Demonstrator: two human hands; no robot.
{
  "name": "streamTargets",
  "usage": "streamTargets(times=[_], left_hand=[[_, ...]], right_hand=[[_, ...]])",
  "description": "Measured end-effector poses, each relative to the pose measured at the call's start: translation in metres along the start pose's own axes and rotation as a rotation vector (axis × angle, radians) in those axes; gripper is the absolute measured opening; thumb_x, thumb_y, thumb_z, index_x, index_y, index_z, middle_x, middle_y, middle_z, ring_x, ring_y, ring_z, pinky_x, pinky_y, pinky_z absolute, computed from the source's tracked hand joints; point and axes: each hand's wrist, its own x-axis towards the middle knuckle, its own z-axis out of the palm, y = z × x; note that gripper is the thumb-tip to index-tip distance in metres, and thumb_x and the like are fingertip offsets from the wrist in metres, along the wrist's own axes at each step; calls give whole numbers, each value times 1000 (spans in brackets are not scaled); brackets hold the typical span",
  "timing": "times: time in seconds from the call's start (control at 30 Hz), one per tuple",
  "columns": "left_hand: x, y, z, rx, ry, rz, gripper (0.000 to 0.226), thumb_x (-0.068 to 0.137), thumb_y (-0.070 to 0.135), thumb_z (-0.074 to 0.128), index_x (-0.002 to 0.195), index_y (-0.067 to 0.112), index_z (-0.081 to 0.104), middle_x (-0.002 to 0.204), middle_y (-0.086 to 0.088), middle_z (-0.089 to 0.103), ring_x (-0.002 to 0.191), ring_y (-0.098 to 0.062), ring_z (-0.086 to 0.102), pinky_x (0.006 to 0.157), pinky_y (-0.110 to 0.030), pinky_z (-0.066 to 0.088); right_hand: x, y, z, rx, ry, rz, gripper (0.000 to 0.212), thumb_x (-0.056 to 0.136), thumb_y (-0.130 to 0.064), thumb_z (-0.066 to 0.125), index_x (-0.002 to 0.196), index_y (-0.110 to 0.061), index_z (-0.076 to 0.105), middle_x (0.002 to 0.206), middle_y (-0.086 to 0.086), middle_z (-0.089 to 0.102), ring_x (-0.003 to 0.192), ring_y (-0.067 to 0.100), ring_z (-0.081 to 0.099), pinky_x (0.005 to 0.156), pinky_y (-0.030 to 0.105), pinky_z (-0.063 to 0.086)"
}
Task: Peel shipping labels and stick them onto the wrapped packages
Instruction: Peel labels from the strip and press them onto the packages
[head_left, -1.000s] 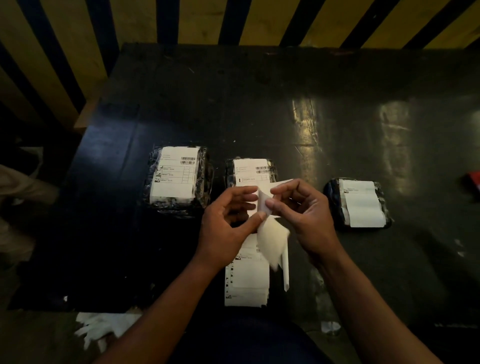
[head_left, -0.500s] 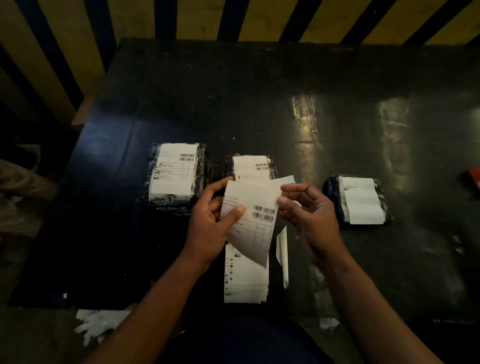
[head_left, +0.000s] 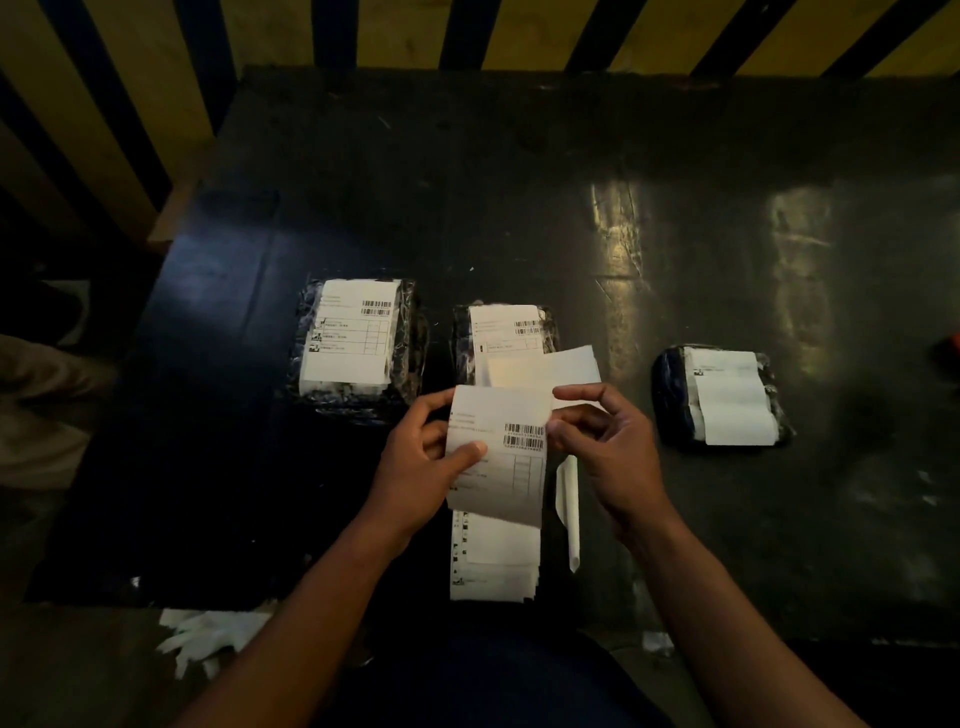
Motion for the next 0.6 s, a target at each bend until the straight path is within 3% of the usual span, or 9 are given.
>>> streamTargets(times=[0.13,0.27,0.37,0.5,0.6], left_hand=[[6,-26,0,46,-15,-71,59,88,-3,74,132,31,52,114,-3,75,105,-17,73,89,-39,61],[15,-57,1,99,1,-188,59,89,-3,72,138,21,51,116,-6,72,105,-20,71,90,-45,61],[23,-81,3,143,13,-282,57,90,-2,71,139,18,50,115,-7,71,104,-22,70,90,-49,60],[34,-110,9,214,26,-352,56,87,-1,75,137,16,53,113,-10,72,99,-25,72,87,-52,61],[39,-123,15,338,38,-327,52,85,4,79,129,19,57,105,-5,71,92,-20,70,80,-42,62]], right_hand=[[9,29,-4,-220,91,-39,20,91,2,70,106,-11,69,91,3,77,86,12,76,75,25,62],[28,66,-14,-829,164,-284,22,87,-13,75,105,-23,67,104,-10,66,96,6,62,83,28,57],[48,79,-17,-1151,96,-455,35,81,-21,76,114,-23,64,119,-2,60,113,18,51,91,36,49],[69,84,-11,-1421,-82,-419,57,74,-30,76,127,-26,55,140,2,52,129,27,43,101,45,41],[76,88,-7,-1457,-88,-427,55,73,-26,76,125,-23,55,138,4,52,127,29,45,101,46,40]])
